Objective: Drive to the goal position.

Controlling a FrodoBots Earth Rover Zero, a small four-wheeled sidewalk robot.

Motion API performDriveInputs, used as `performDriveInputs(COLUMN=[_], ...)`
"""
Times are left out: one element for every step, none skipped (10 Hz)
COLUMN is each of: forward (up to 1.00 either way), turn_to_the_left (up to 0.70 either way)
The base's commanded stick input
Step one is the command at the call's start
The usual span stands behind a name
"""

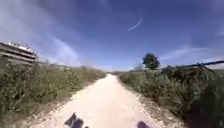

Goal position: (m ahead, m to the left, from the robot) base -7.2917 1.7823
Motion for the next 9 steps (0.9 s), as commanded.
performDriveInputs(forward=[0.7, 0.7, 0.7, 0.7, 0.7, 0.7, 0.7, 0.7, 0.7], turn_to_the_left=[0.0, 0.0, 0.0, -0.17, -0.35, -0.35, -0.35, -0.35, -0.15])
